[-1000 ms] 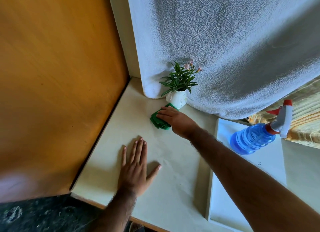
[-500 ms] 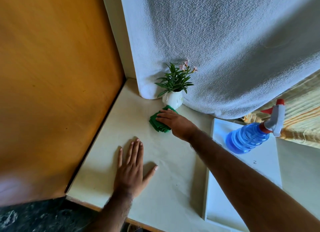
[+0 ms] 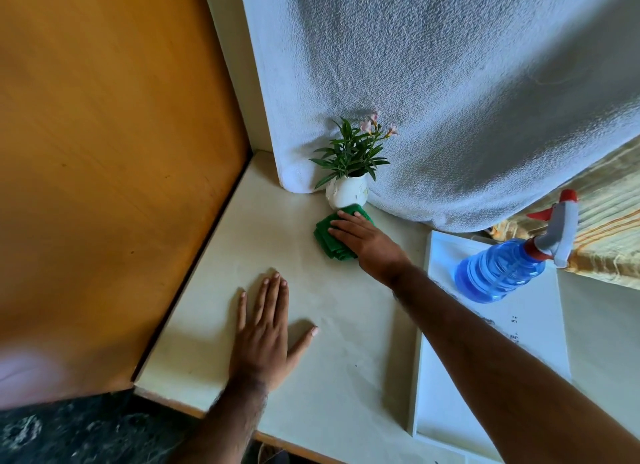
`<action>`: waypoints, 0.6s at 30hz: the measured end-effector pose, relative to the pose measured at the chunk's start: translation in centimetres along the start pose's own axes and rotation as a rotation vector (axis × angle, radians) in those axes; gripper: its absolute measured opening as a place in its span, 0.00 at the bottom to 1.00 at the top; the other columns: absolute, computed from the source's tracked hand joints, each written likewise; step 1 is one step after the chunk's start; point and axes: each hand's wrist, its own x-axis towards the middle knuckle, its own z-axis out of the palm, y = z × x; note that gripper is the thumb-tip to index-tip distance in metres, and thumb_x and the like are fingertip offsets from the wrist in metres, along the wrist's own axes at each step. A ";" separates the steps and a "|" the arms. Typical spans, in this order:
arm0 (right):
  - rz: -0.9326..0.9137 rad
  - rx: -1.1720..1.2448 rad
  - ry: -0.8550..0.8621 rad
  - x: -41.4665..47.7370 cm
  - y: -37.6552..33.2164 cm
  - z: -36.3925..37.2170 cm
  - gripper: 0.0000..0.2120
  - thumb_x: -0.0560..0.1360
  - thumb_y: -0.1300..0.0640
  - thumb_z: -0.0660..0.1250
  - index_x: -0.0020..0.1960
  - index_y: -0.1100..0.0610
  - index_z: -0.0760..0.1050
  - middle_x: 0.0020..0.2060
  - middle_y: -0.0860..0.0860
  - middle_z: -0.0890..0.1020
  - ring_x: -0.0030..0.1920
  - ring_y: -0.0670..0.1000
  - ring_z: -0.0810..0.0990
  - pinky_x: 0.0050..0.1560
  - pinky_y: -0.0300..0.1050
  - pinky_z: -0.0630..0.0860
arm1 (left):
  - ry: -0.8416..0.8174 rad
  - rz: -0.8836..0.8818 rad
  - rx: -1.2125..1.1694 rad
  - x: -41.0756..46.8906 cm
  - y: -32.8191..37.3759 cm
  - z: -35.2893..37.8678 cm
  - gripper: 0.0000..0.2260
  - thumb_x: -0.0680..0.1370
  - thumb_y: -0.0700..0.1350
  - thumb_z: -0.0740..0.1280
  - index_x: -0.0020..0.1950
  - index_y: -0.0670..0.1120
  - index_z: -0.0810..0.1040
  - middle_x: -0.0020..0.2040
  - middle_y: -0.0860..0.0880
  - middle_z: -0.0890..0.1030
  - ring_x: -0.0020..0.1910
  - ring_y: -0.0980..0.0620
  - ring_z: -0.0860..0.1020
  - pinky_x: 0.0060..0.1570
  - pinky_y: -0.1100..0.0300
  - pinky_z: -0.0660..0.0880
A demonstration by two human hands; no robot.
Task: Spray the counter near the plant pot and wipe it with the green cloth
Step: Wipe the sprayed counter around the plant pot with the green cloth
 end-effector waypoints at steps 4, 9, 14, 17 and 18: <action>0.161 0.140 -0.010 0.1 -0.3 0.2 0.35 0.63 0.82 0.60 0.69 0.65 0.72 0.70 0.61 0.74 0.74 0.61 0.66 0.77 0.54 0.56 | 0.010 0.001 -0.002 -0.1 0.0 -0.1 0.45 0.78 0.73 0.52 0.84 0.42 0.51 0.85 0.43 0.54 0.84 0.44 0.54 0.79 0.34 0.56; 0.016 0.020 0.038 0.6 -1.1 -0.4 0.32 0.66 0.82 0.62 0.67 0.64 0.75 0.67 0.60 0.78 0.71 0.63 0.71 0.74 0.58 0.63 | 0.017 0.002 -0.013 -0.1 0.1 -0.3 0.45 0.78 0.73 0.52 0.84 0.42 0.52 0.85 0.43 0.55 0.84 0.44 0.56 0.79 0.34 0.57; -0.155 -0.035 -0.087 1.8 -0.9 -0.6 0.29 0.66 0.81 0.63 0.66 0.66 0.76 0.65 0.62 0.79 0.70 0.66 0.72 0.72 0.63 0.66 | 0.002 -0.006 0.001 -0.1 0.2 -0.4 0.45 0.78 0.74 0.50 0.84 0.42 0.51 0.85 0.43 0.54 0.84 0.44 0.54 0.80 0.34 0.55; -0.077 0.018 -0.174 2.4 -0.4 -0.4 0.32 0.67 0.81 0.61 0.69 0.64 0.73 0.69 0.61 0.75 0.73 0.62 0.69 0.74 0.56 0.64 | -0.005 -0.008 0.010 -0.1 0.2 -0.3 0.46 0.78 0.74 0.50 0.84 0.42 0.51 0.85 0.43 0.53 0.84 0.44 0.53 0.80 0.34 0.55; -0.033 0.050 -0.179 2.5 -0.4 -0.4 0.32 0.68 0.80 0.61 0.70 0.63 0.73 0.70 0.60 0.74 0.73 0.60 0.68 0.74 0.53 0.63 | -0.008 -0.008 0.010 -0.1 0.2 -0.3 0.46 0.78 0.74 0.50 0.84 0.42 0.50 0.85 0.43 0.53 0.84 0.44 0.53 0.80 0.34 0.55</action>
